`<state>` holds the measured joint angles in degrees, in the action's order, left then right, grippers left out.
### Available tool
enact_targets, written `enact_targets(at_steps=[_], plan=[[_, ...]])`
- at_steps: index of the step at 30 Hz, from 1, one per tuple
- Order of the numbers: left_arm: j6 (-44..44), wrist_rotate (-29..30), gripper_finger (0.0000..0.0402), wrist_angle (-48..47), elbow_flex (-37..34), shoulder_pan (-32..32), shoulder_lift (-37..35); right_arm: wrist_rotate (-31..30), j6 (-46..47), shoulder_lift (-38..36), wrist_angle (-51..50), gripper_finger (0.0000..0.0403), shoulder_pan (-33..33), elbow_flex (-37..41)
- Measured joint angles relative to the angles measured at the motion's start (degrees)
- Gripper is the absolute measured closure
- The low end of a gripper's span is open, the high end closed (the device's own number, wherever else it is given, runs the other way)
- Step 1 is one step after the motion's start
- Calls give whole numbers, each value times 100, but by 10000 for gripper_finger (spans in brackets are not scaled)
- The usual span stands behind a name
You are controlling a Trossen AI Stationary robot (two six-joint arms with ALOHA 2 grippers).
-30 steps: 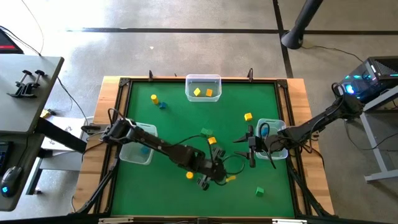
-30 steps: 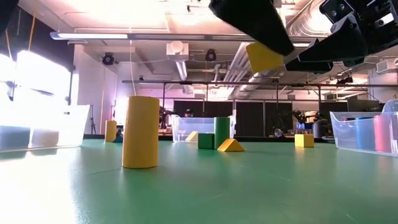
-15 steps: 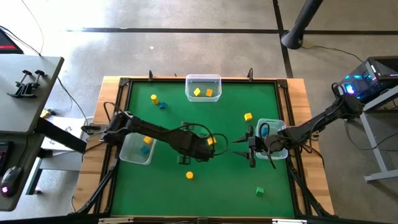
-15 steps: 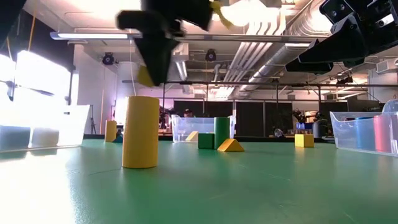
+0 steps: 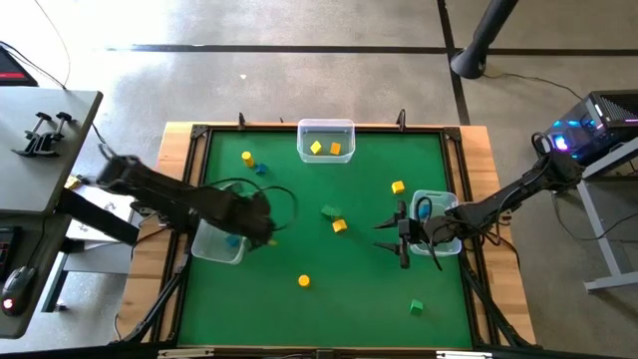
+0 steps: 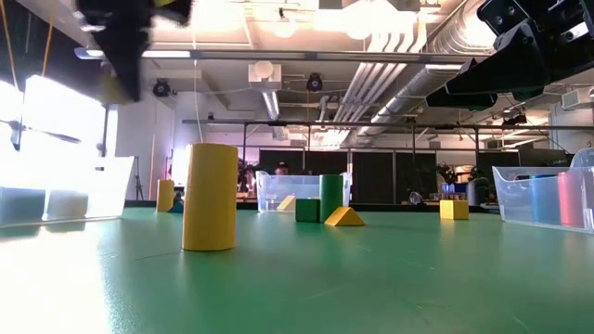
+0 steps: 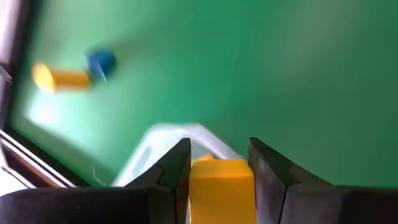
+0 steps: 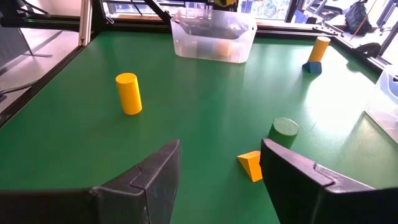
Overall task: Sort blocks by size
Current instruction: Put the yellow square block into the left transparent bin, then put the yellow cylindrical block into the right transparent bin
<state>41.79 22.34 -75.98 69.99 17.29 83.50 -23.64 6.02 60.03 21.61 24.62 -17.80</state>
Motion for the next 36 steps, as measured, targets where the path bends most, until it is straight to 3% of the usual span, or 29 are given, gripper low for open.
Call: enact_targets(at_steps=[7,13,25,31,36], plan=[[1213,-746,295,1032,-1983,8,-1254,-2,-66,0,2,192,0,0],[1765,-1081,291,995,-2733,3,-1436,-6,-68,0,4,192,0,0],[1809,-1360,195,618,-2810,-185,-1433,-25,-50,0,7,192,0,0],[1222,-1589,190,211,-2350,-448,-1431,-103,-91,0,16,192,0,0],[452,-1371,190,441,-1630,-858,-1431,-323,-111,0,47,192,-20,0]])
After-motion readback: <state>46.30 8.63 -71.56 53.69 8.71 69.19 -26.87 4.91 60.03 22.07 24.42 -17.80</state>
